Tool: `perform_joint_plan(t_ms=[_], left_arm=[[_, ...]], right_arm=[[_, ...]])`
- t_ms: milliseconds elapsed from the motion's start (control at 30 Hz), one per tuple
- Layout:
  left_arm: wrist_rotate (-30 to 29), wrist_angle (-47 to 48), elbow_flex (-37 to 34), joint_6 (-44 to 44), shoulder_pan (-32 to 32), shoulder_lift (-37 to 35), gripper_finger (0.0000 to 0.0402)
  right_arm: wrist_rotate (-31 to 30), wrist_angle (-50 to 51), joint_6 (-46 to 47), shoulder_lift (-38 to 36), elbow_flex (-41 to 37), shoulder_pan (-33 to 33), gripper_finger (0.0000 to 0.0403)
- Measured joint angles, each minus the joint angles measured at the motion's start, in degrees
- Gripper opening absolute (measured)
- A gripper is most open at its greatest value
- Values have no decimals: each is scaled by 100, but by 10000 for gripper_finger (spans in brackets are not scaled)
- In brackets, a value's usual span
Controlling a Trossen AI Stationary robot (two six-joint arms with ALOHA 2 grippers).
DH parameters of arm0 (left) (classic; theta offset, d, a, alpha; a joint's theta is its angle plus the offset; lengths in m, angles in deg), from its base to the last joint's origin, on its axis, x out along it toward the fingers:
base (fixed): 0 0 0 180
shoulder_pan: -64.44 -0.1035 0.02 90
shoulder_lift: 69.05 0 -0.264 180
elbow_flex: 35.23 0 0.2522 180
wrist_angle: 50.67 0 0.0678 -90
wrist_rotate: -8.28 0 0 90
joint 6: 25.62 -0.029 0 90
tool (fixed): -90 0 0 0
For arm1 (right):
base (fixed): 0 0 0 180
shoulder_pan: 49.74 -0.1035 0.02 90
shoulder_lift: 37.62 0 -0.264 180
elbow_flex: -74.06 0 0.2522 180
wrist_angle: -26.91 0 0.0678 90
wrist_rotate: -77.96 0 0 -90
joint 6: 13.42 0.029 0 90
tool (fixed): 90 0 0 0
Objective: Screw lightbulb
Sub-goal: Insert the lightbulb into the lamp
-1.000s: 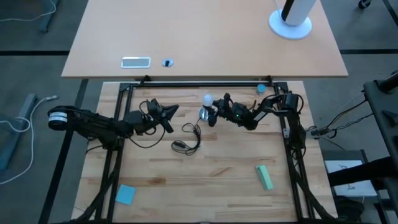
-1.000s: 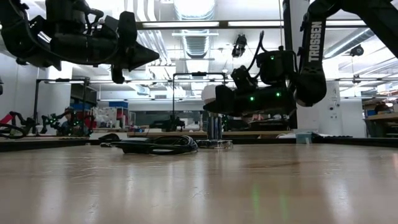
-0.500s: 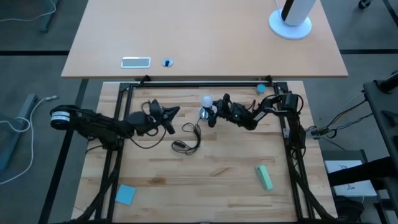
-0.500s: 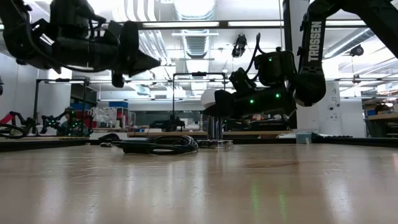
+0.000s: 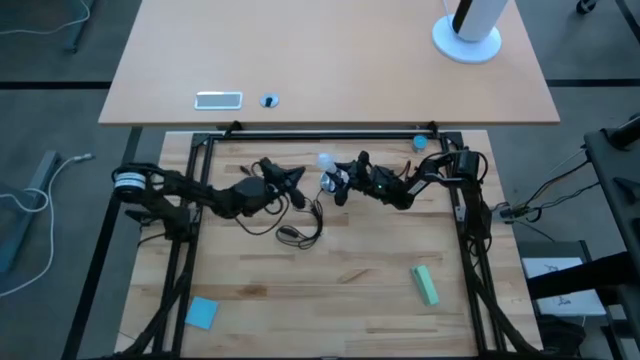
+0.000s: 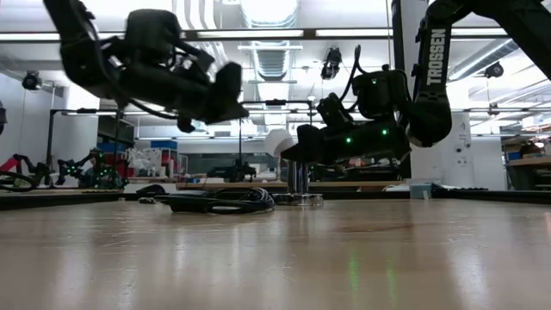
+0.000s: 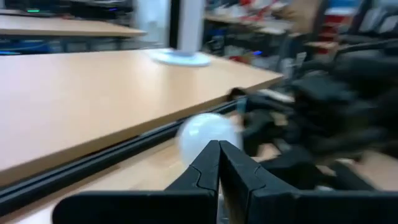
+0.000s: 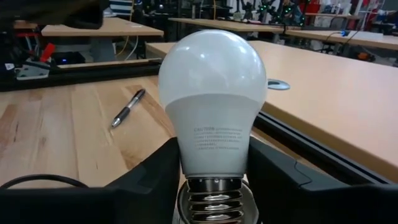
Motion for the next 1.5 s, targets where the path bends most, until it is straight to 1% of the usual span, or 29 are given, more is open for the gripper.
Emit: perform_joint_plan(t_ms=[67,133,167,233,300,400,467,567,667,733,933,1100,1200,1300,1500], left_arm=[[-11,101,65,112,-112,74,0],[149,49,69,407,-239,111,0],[322,-49,27,584,-318,105,0],[862,-395,-105,887,-491,75,0],[1526,-903,-274,1093,-672,54,0],[2512,-1698,-477,1402,-943,52,0],[3015,-1996,-559,1581,-1082,56,1],[3550,-2045,-589,1622,-1133,56,15],[3960,-2026,-549,1331,-1059,82,44],[4079,-2012,-543,1017,-980,95,71],[4087,-2005,-495,197,-741,95,160],[4078,-1928,-372,-27,-570,108,214],[4070,-1838,-211,19,-522,108,233],[4059,-1645,-33,33,-457,111,243],[4042,-1517,264,11,-367,111,240]], right_arm=[[-3,-2,-18,0,0,0,155],[-3,-4,-44,0,-2,0,147],[-3,-12,-49,0,-2,0,142],[-5,-67,-97,0,-4,0,132],[-5,-255,-139,0,-19,-5,124],[-18,-714,-153,0,-68,-26,124],[-18,-921,-124,0,-97,-30,124],[-3,-1174,-51,0,-148,-75,125],[24,-1376,-86,0,-170,-228,124],[44,-1380,-165,-40,-173,-361,124],[11,-1377,-688,-450,-170,-871,125],[-175,-1363,-1176,-866,-169,-1122,124],[-160,-1291,-1241,-977,-146,-1229,125],[-175,-1244,-1302,-986,-77,-1285,124],[-263,-1067,-1313,-984,5,-1406,125]])
